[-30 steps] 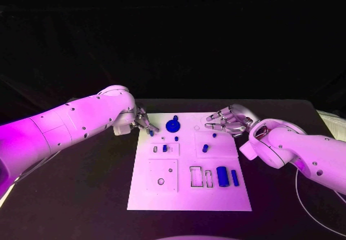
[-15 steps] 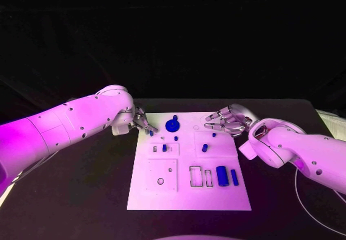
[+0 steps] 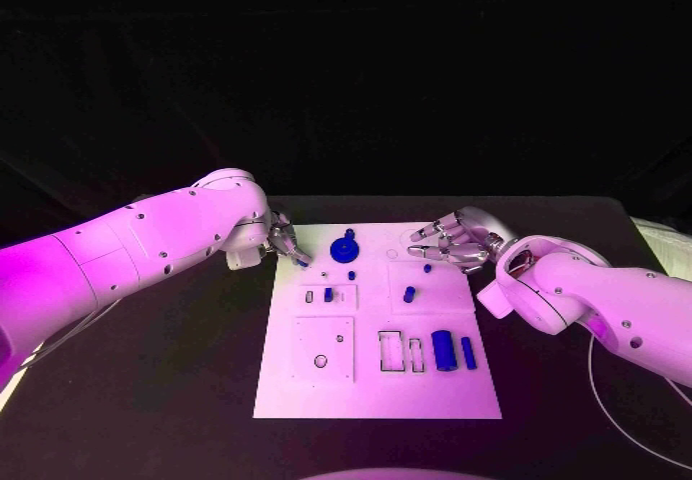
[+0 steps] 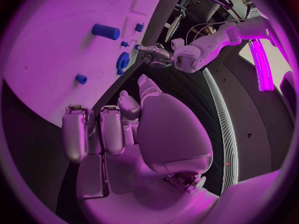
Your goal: Assemble the parts on the task board
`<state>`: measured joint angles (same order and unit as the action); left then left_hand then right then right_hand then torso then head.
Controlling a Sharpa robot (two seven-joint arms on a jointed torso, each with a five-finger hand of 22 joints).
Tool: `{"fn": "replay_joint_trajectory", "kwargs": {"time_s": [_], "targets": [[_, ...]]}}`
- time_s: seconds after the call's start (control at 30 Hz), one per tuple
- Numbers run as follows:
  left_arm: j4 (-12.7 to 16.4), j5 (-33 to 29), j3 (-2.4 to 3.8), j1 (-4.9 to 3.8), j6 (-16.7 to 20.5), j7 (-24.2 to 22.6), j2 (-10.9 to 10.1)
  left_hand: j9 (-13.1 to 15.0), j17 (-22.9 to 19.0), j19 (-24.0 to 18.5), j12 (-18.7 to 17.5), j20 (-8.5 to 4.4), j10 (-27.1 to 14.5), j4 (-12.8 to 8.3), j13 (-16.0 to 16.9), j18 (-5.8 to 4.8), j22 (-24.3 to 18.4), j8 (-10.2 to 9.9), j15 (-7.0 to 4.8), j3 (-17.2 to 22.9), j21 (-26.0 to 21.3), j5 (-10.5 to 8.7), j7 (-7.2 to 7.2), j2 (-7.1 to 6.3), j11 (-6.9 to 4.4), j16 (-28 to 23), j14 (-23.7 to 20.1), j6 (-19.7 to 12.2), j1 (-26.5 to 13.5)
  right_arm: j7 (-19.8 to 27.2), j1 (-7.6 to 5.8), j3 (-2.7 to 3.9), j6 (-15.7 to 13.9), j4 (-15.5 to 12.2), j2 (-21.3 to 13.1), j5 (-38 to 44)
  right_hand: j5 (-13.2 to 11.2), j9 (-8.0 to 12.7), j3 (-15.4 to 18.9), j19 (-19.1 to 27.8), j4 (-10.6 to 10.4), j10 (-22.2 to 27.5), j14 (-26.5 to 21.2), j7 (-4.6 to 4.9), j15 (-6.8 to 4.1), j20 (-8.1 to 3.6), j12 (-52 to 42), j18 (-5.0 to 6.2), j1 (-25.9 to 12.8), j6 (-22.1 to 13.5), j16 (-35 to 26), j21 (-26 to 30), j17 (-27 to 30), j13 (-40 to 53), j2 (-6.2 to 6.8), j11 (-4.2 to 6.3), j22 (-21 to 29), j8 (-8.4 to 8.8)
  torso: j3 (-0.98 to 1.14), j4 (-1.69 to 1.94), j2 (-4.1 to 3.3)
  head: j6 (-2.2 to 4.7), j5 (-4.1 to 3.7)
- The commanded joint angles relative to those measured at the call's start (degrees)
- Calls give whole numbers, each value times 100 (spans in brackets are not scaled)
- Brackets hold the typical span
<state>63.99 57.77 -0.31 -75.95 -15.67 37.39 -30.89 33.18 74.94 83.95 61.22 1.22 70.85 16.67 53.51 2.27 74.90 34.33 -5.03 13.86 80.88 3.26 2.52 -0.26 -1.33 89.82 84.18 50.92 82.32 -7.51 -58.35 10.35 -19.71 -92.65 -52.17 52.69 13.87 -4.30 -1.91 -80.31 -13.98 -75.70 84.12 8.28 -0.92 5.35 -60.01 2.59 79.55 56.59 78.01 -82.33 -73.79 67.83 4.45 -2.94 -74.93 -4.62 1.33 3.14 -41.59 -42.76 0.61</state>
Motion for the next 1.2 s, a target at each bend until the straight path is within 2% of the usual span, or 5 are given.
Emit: {"fn": "replay_joint_trajectory", "kwargs": {"time_s": [0.03, 0.33, 0.63, 0.8, 1.2], "targets": [[18, -159, 2, -2, 99, -24, 10, 51, 1506, 127, -34, 35, 19, -683, -34, 45, 569, 60, 25, 1129, -25, 16, 13, -260, 5, 18, 582, -19, -134, 3, 8, -1, 90, -3, 11, 13, 31, -6, 40, 32, 2, 25, 239, -15, -21, -17, -16, 97, 7, 32, -21, 27, 3, 4, -47, -15, -48, -16, 3, 3, 5, -13, 3], [320, -481, 1, -4, 347, -78, -190, 210, 1506, 138, -1, 47, 94, -931, -53, 44, 594, 235, 37, 2358, -38, 8, 27, -715, 4, 18, 582, -45, -693, 2, 12, -2, 97, -5, 16, 14, 30, -6, 44, 31, -3, 16, 241, -15, -22, -18, -30, 97, 4, 34, -18, 29, -3, 11, -61, -15, -47, -17, 8, 6, 9, 18, 22], [1073, -661, -7, -9, 892, -164, -622, 275, 1506, 157, 49, 39, 158, -1087, -15, 38, 627, 318, 35, 2702, -18, 107, 26, -833, -6, 18, 582, -26, -886, -22, 13, -3, 109, -50, 9, 14, 24, -5, 56, 31, -17, 14, 241, -14, -21, -19, -33, 97, -15, 35, -24, 30, 3, 9, -70, -17, -47, -18, 14, 17, 5, 28, 60], [1595, -477, -111, 10, 1080, -242, -949, 291, 1506, 169, 59, 35, 180, -1136, -11, 33, 647, 339, 30, 2795, 0, 137, 22, -868, -11, 18, 582, -17, -943, -19, 12, -3, 94, -96, -2, 43, 24, -5, 58, 31, -19, 14, 241, -14, -21, -19, -32, 97, -18, 35, -24, 30, 2, 8, -71, -17, -46, -18, 25, 16, 11, 8, 54], [2199, -57, -193, 259, 1278, -477, -1288, 310, 1506, 201, 99, 27, 235, -1191, 27, 17, 706, 369, 22, 2907, 58, 161, 10, -925, -23, 18, 582, 8, -1021, 34, 13, -3, -49, -125, 4, 58, 25, -5, 62, 35, -25, 14, 241, -14, -21, -19, -31, 98, -24, 35, -26, 34, 4, 4, -81, -17, -40, -18, -3, 44, 47, -36, 64]]}}
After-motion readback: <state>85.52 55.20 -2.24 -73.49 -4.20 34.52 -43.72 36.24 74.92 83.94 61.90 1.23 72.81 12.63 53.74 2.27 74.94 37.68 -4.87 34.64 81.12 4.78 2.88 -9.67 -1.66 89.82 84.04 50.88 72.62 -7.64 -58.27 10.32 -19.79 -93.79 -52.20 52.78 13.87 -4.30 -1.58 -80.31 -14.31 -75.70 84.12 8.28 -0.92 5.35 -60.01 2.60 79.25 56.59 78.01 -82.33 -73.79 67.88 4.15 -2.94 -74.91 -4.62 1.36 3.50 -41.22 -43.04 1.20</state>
